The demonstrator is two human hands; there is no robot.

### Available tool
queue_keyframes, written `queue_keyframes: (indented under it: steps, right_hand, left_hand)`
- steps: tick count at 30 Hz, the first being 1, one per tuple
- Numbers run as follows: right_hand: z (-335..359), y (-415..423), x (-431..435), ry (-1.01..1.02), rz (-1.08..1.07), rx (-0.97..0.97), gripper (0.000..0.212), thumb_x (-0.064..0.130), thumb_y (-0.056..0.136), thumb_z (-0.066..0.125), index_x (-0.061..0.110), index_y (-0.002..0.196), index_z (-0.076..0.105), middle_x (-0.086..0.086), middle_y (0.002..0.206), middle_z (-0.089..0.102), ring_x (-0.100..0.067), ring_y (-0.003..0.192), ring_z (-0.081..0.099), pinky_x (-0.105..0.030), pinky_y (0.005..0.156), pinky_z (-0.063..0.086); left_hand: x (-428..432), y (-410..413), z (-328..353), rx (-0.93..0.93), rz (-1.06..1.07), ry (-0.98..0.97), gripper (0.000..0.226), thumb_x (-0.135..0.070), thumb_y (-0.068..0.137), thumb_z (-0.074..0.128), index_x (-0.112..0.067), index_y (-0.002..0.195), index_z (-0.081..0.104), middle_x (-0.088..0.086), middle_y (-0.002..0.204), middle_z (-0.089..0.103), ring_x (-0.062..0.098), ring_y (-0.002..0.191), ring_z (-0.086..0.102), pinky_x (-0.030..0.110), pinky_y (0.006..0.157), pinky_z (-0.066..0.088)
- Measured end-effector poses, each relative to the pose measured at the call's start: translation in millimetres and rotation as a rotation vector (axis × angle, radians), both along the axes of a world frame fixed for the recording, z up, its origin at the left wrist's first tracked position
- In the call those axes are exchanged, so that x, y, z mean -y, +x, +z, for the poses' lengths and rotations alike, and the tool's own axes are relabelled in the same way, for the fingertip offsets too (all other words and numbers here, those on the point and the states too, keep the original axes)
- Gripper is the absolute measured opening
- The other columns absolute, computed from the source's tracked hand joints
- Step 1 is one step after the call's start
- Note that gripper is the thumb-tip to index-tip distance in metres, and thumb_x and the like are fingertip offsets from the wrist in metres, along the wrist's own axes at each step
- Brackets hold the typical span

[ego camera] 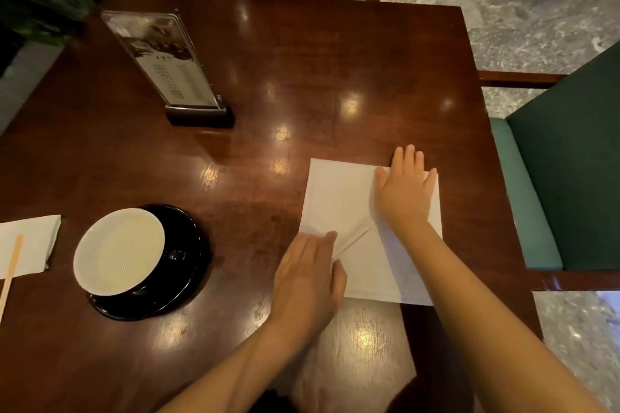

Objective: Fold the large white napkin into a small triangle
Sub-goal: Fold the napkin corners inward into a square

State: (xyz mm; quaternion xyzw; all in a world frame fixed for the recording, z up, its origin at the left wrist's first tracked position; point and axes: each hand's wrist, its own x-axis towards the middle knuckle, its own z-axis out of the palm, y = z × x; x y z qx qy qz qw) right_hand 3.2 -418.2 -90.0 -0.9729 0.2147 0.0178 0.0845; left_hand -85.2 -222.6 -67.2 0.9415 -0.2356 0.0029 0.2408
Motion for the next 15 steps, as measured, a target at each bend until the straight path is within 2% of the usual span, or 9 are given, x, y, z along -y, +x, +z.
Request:
queue_keyframes:
  steps: [2, 4, 5, 8, 11, 15]
  right_hand:
    - [6, -1, -17, 0.013, 0.344, 0.112, 0.052, 0.033, 0.1, 0.026, 0.013, 0.148, 0.021, -0.008, 0.157, 0.016, -0.026, 0.145, 0.01, -0.05, 0.117, 0.01]
    - [6, -4, -33, 0.039, 0.732, 0.053, 0.052, 0.032, 0.101, 0.026, 0.017, 0.149, 0.018, -0.003, 0.158, 0.011, -0.021, 0.146, 0.003, -0.045, 0.118, 0.003]
    - [3, -4, -38, 0.034, 0.832, -0.003, 0.052, 0.035, 0.101, 0.024, 0.019, 0.15, 0.015, -0.001, 0.159, 0.008, -0.017, 0.145, -0.003, -0.04, 0.117, -0.002]
    - [-6, 4, -39, -0.026, 0.846, -0.034, 0.053, 0.041, 0.1, 0.017, 0.022, 0.15, 0.012, 0.003, 0.158, 0.006, -0.014, 0.144, -0.006, -0.037, 0.116, -0.006]
    - [-8, 22, -40, -0.034, 0.743, -0.036, 0.054, 0.043, 0.1, 0.013, 0.023, 0.15, 0.007, 0.005, 0.159, 0.005, -0.015, 0.146, -0.003, -0.041, 0.118, -0.003]
    - [-7, 47, -37, -0.028, 0.606, -0.041, 0.055, 0.044, 0.1, 0.01, 0.023, 0.15, 0.001, 0.005, 0.159, 0.0, -0.016, 0.146, -0.006, -0.044, 0.118, -0.004]
  left_hand:
    - [9, 5, -8, 0.009, 0.022, 0.164, 0.054, -0.034, 0.092, 0.034, -0.001, 0.132, 0.049, 0.016, 0.132, 0.053, 0.032, 0.127, 0.044, 0.047, 0.103, 0.037]
    - [13, 3, -19, -0.025, 0.017, 0.307, 0.064, -0.042, 0.098, 0.016, 0.002, 0.138, 0.039, 0.022, 0.147, 0.033, 0.034, 0.138, 0.029, 0.046, 0.109, 0.023]
    - [13, 0, -24, -0.04, 0.02, 0.322, 0.066, -0.042, 0.098, 0.01, 0.003, 0.139, 0.036, 0.022, 0.148, 0.03, 0.033, 0.139, 0.026, 0.045, 0.109, 0.021]
    - [15, -6, -28, -0.06, 0.027, 0.315, 0.066, -0.04, 0.098, 0.004, 0.004, 0.14, 0.032, 0.022, 0.149, 0.029, 0.032, 0.139, 0.025, 0.042, 0.11, 0.017]
    - [16, -7, -28, -0.033, 0.037, 0.311, 0.066, -0.037, 0.098, 0.0, 0.004, 0.14, 0.03, 0.022, 0.15, 0.025, 0.032, 0.14, 0.023, 0.041, 0.112, 0.014]
    - [16, -10, -27, -0.055, 0.039, 0.301, 0.065, -0.033, 0.098, -0.001, 0.004, 0.14, 0.033, 0.021, 0.149, 0.028, 0.031, 0.139, 0.026, 0.04, 0.111, 0.018]
